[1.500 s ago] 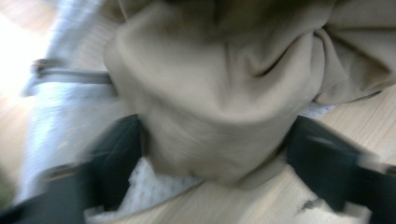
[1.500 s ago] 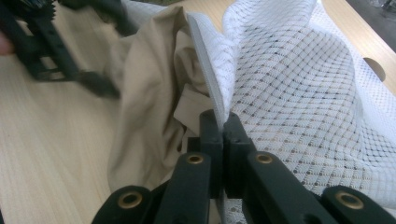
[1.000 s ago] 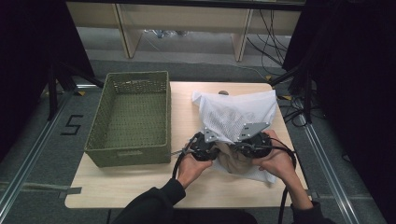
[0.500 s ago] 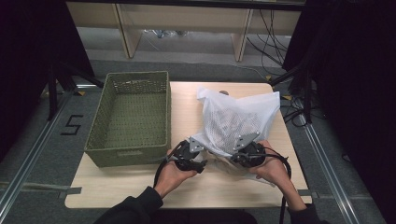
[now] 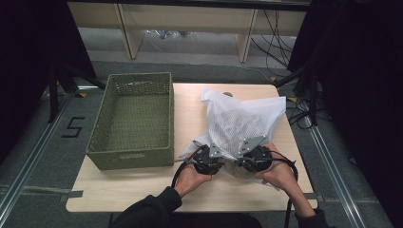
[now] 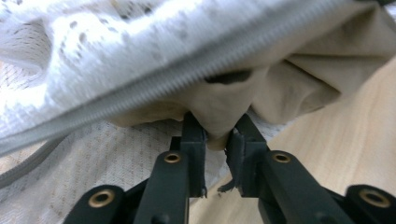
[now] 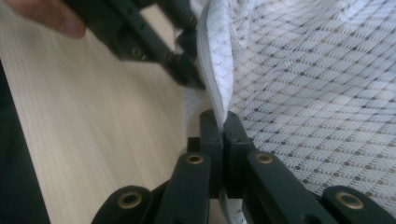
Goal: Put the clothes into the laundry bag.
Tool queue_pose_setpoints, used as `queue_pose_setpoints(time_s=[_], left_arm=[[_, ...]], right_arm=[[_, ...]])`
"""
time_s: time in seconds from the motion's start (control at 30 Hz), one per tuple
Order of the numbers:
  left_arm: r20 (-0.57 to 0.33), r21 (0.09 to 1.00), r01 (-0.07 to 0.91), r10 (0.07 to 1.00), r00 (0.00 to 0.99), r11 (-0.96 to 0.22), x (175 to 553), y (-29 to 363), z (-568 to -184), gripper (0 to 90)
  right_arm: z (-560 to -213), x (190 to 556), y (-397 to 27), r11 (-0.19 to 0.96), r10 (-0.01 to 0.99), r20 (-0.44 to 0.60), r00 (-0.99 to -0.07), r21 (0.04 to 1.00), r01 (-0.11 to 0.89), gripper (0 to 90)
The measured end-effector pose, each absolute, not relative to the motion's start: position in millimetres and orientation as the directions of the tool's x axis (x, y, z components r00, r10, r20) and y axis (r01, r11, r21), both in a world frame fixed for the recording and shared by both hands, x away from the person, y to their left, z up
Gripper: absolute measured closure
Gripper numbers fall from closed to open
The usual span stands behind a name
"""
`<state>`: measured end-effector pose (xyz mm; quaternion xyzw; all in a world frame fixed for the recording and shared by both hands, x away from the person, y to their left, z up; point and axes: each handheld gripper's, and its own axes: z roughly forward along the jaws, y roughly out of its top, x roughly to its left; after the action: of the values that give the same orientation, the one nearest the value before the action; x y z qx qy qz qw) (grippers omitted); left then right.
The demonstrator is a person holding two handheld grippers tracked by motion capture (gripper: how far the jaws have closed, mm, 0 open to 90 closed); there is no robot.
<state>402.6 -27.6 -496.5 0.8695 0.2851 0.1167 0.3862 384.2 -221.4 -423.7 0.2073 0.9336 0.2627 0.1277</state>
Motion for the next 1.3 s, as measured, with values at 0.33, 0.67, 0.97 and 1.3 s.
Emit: queue_pose_setpoints(time_s=[0.33,0.67,0.97,1.3], left_arm=[[0.032,0.732,0.413,0.632,0.774,-0.543,391.2,23.4,-476.4,51.3],[0.073,0.685,0.455,0.674,0.735,-0.57,414.9,10.8,-495.6,68.8],[0.003,0.691,0.495,0.687,0.727,-0.527,421.8,5.3,-508.0,89.4],[-0.034,0.684,0.49,0.647,0.761,-0.541,384.5,15.0,-508.1,89.5]], right_arm=[[-461.7,392.2,-221.7,0.812,0.451,-0.106,-0.886,0.462,0.357,90.0],[-468.5,392.9,-221.6,0.818,0.454,-0.097,-0.886,0.439,0.371,90.0],[-469.8,393.4,-222.6,0.817,0.456,-0.096,-0.885,0.44,0.373,90.0],[-467.2,382.5,-219.5,0.834,0.422,-0.102,-0.901,0.432,0.342,90.0]])
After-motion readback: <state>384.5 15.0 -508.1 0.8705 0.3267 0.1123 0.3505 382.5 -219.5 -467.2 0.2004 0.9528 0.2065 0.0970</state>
